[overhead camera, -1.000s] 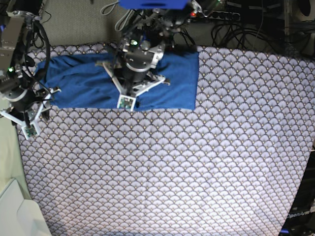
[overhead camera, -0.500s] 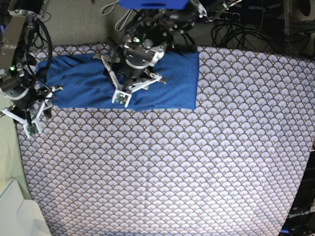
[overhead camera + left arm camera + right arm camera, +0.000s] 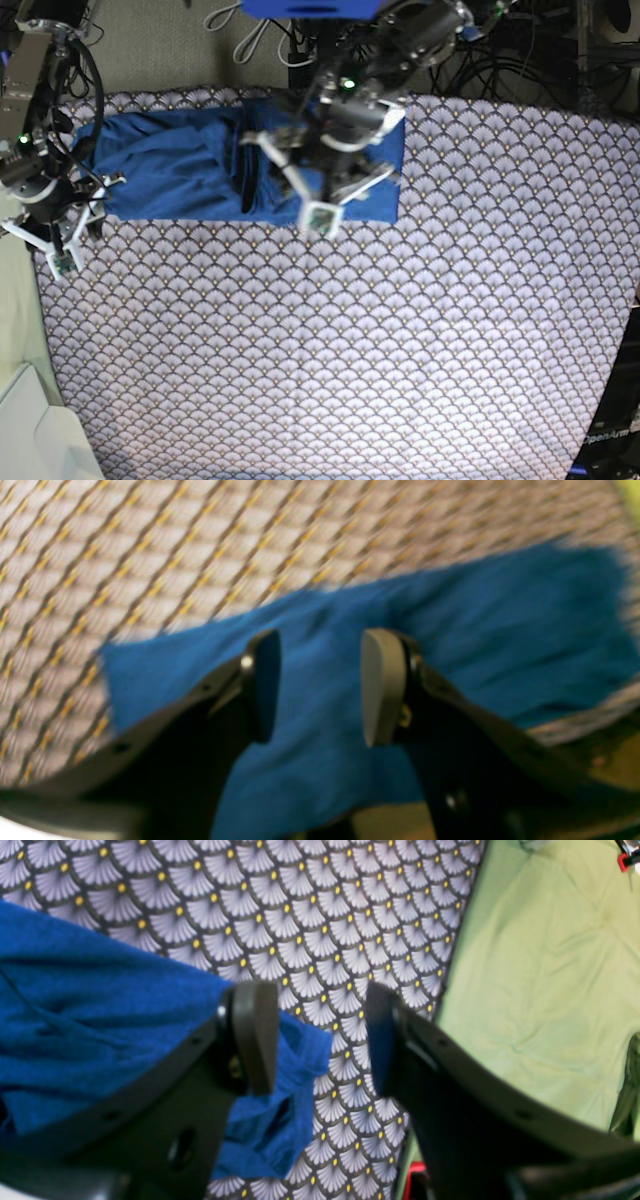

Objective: Fold the T-shirt properly

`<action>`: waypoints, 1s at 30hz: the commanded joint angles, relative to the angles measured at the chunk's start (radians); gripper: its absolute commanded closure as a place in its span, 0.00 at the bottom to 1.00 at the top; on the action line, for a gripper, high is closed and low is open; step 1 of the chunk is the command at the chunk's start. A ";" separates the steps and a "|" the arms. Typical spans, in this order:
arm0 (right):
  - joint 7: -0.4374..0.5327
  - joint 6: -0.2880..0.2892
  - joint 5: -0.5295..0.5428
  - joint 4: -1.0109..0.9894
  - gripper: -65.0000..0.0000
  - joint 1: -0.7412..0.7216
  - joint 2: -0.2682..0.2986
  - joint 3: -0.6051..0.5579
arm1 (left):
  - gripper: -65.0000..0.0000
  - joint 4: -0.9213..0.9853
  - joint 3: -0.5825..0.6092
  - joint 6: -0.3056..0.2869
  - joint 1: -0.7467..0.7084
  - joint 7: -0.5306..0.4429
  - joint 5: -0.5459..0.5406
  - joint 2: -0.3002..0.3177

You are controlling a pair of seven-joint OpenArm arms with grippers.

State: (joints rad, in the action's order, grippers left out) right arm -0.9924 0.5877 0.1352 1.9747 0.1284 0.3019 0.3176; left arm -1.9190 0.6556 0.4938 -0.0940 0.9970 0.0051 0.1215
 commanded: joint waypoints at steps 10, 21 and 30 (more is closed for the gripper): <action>0.019 0.031 0.002 0.016 0.54 0.012 -0.008 0.051 | 0.59 -0.030 -0.098 -0.002 -0.069 -0.007 0.000 0.088; 0.022 0.033 0.002 0.012 0.55 0.044 -0.031 0.081 | 0.60 -0.061 -0.395 -0.002 -0.178 -0.008 0.000 0.169; 0.017 0.110 0.120 0.022 0.55 0.080 -0.163 0.070 | 0.59 -0.056 -0.630 -0.004 -0.241 -0.016 0.000 0.223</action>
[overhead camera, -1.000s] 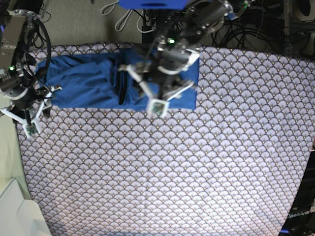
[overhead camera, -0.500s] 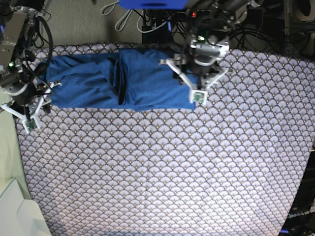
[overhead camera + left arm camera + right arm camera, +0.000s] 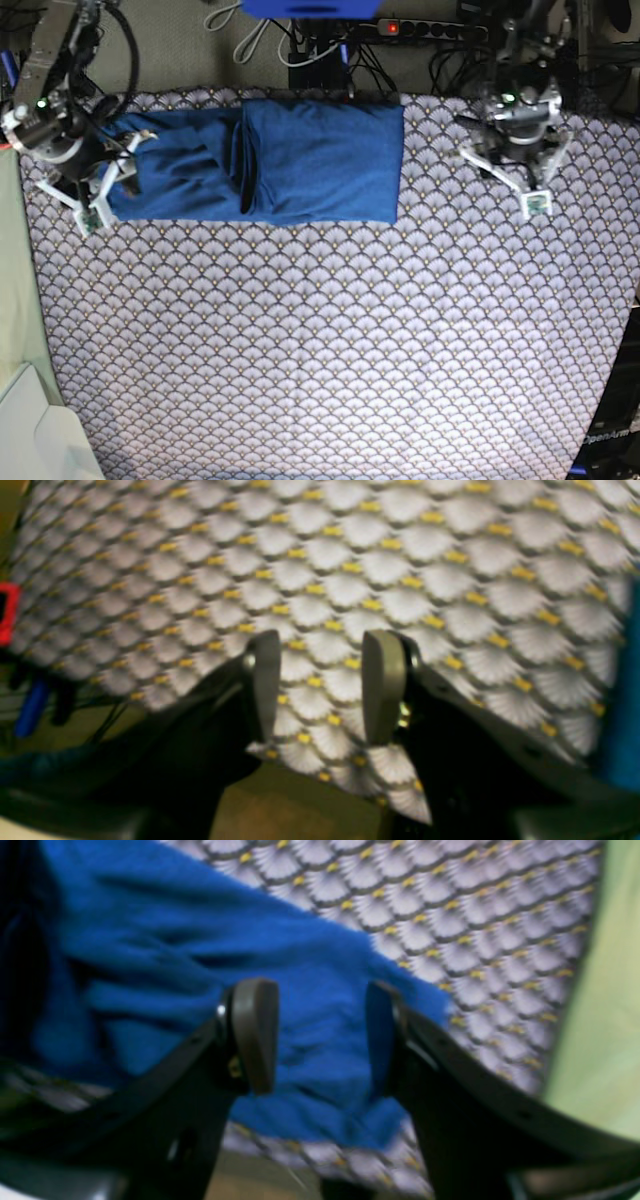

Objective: Fold the T-shirt properly

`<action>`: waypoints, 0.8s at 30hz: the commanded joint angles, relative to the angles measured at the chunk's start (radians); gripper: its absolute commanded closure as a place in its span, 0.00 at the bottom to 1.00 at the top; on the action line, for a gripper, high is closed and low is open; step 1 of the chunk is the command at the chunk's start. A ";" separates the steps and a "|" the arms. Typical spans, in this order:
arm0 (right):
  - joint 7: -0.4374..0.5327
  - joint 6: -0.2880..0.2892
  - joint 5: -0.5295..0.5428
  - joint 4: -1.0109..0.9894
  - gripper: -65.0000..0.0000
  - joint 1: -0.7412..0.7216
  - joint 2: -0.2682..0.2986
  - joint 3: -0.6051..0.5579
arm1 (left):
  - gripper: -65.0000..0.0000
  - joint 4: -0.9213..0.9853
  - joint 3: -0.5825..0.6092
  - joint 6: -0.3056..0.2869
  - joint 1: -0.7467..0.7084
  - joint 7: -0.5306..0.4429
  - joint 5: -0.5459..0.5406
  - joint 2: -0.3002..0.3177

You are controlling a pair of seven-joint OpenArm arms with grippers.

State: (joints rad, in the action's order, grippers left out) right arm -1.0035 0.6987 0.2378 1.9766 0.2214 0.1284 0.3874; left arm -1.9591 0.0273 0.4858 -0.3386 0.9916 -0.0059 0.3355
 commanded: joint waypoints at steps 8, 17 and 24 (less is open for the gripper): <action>0.030 -0.001 0.039 0.019 0.55 -0.052 -0.022 -0.140 | 0.60 -0.027 -0.057 -0.220 -0.030 -0.006 0.011 -0.072; 0.038 -0.001 0.038 0.014 0.55 -0.072 0.037 -0.008 | 1.00 -0.026 0.262 -0.395 0.098 -0.001 0.013 -0.298; 0.039 -0.001 0.038 0.011 0.55 -0.072 0.112 0.160 | 1.00 0.203 0.397 -0.322 0.194 -0.003 0.014 -0.421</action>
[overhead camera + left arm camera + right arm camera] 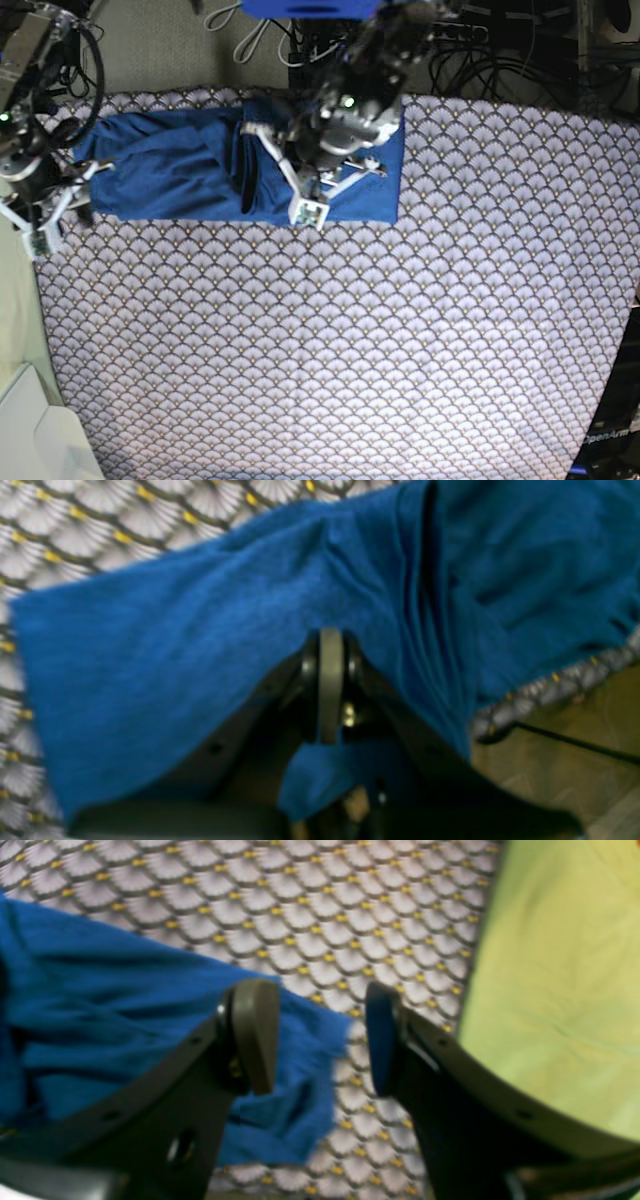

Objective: Fold the T-shirt properly

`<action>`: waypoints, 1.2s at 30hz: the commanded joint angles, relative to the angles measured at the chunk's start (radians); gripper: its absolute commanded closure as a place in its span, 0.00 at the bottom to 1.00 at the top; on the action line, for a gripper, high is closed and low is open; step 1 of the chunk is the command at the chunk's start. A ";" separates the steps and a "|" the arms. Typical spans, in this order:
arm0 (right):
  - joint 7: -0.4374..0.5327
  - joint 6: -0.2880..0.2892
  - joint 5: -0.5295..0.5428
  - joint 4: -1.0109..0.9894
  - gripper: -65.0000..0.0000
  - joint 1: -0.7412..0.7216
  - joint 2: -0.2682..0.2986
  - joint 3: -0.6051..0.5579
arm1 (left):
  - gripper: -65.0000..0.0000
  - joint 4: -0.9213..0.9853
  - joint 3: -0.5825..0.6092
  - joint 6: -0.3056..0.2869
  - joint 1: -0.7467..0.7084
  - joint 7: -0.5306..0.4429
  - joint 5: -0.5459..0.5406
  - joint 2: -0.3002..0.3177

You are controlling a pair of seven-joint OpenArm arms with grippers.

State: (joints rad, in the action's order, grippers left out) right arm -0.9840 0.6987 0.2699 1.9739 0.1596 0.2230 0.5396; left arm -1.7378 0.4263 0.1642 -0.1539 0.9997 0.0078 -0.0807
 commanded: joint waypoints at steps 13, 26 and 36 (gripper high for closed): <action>0.010 -0.001 -0.051 0.012 0.55 0.004 0.037 0.142 | 1.00 0.120 0.161 0.010 0.086 -0.100 -0.002 -0.074; 0.009 -0.001 -0.054 0.012 0.54 0.022 -0.041 0.021 | 1.00 -0.123 -0.043 0.010 -0.019 -0.098 -0.001 0.103; 0.000 -0.001 -0.056 -0.210 0.54 -0.050 -0.044 0.030 | 1.00 -0.247 -0.508 0.001 -0.135 -0.020 -0.002 0.279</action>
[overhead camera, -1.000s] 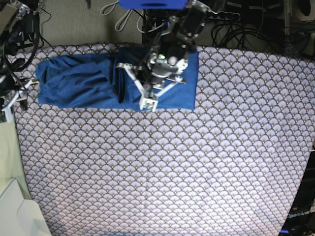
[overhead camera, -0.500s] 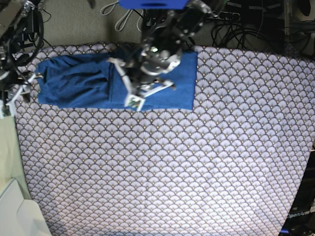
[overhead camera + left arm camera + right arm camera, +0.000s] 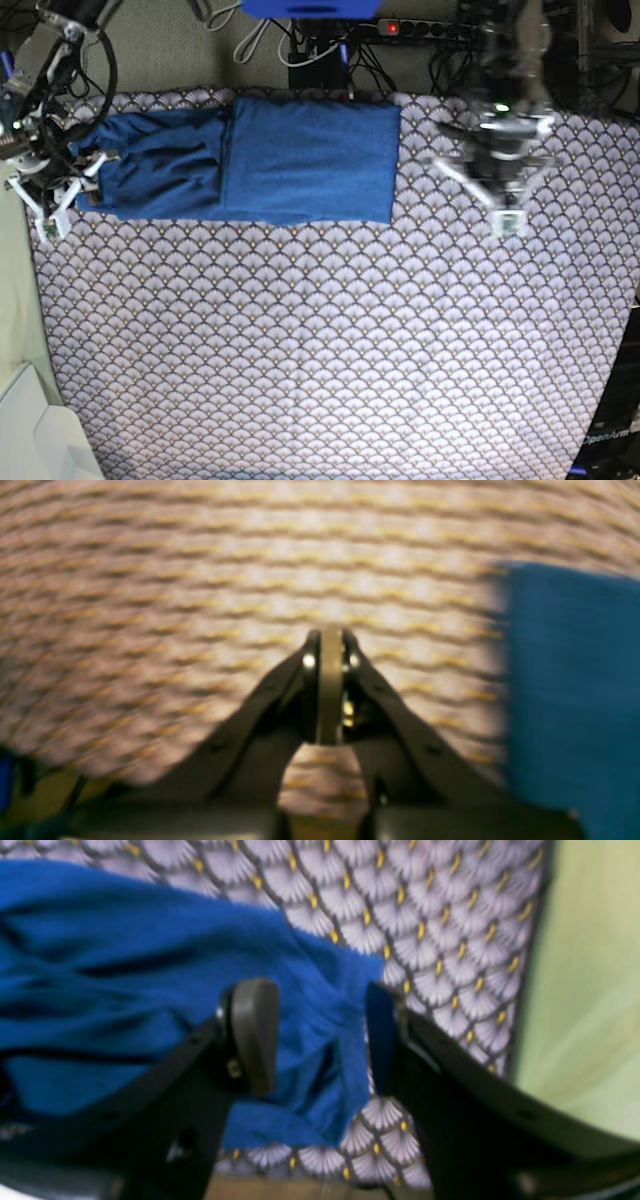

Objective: Fold the T-shirt properly
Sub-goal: 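Keep the right gripper pinching the strip's remaining end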

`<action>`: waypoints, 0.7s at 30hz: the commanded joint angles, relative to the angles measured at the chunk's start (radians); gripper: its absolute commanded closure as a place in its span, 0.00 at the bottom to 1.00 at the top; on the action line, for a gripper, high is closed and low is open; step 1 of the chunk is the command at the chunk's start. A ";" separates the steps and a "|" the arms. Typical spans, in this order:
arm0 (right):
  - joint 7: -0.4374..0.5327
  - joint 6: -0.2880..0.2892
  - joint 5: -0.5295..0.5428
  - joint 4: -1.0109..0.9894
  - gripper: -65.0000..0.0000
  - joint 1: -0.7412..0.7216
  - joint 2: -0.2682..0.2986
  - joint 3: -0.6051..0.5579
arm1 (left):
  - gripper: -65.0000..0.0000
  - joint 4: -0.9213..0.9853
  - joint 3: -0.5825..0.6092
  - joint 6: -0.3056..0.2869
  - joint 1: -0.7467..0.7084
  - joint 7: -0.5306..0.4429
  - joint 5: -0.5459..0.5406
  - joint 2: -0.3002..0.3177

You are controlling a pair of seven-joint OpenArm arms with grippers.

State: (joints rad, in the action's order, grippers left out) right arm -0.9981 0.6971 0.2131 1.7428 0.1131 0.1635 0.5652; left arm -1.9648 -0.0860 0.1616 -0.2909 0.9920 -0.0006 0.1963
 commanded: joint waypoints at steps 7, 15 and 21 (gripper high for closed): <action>-0.003 0.001 0.001 -0.028 0.55 -0.011 0.018 0.025 | 1.00 -0.017 -0.185 -0.132 -0.015 -0.012 0.006 0.033; -0.002 0.001 0.004 -0.037 0.54 -0.011 0.014 0.026 | 1.00 -0.015 -0.225 -0.181 -0.004 -0.012 0.006 0.032; 0.000 0.001 0.006 -0.039 0.54 -0.011 0.014 0.026 | 1.00 -0.015 -0.225 -0.182 0.008 -0.012 0.006 0.032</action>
State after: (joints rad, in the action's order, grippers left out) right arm -1.0126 0.6983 0.2073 1.6901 0.1112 0.1631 0.5873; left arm -1.9636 -0.3054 -0.0231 -0.2955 0.9951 -0.0021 0.2184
